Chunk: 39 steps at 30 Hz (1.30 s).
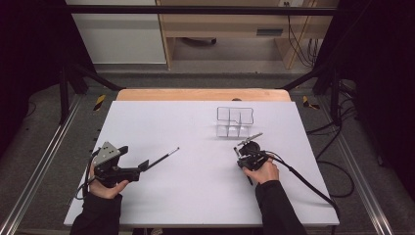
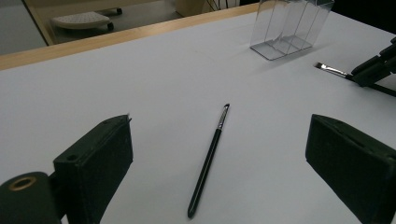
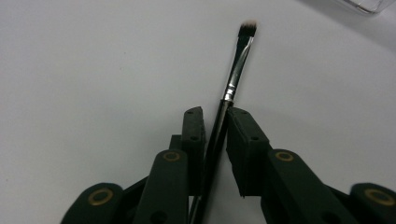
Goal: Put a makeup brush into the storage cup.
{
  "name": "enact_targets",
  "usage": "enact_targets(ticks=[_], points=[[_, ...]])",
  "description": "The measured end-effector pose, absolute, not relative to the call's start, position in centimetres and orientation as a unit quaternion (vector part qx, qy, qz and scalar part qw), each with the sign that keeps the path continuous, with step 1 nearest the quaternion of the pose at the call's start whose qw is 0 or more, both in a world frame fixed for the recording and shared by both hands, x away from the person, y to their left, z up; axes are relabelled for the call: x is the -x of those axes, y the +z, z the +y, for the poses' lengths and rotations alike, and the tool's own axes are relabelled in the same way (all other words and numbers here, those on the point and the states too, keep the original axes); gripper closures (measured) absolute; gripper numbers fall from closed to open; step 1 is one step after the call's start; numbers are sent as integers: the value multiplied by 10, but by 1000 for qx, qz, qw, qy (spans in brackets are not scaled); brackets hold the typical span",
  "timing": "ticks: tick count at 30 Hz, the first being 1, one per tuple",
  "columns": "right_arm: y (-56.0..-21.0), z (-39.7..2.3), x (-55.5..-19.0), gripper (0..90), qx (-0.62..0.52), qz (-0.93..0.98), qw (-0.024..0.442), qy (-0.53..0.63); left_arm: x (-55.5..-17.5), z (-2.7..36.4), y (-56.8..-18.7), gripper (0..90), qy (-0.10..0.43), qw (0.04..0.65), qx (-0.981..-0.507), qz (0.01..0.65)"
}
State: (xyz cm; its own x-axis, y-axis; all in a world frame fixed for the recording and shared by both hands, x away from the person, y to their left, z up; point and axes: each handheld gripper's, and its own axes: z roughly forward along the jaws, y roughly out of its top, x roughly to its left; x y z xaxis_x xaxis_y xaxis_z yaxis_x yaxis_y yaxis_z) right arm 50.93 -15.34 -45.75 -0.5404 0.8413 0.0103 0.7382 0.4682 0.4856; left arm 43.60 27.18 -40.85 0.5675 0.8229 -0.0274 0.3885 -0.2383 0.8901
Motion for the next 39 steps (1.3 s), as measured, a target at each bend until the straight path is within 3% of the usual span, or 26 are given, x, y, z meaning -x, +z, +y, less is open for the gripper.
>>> enact_targets(ticks=[14, 23, 32, 39], points=[[-457, -157, -511, 834, -447, 859, 107, 226, -436, 271, -409, 69, 232, 468, -752, 402], [-448, -159, -508, 697, -441, 858, 122, 233, -436, 271, -409, 71, 231, 468, -753, 402], [-427, -162, -510, 656, -428, 872, 121, 203, -436, 271, -409, 72, 230, 467, -754, 400], [-432, -158, -513, 658, -423, 882, 101, 180, -436, 271, -409, 72, 229, 467, -755, 400]])
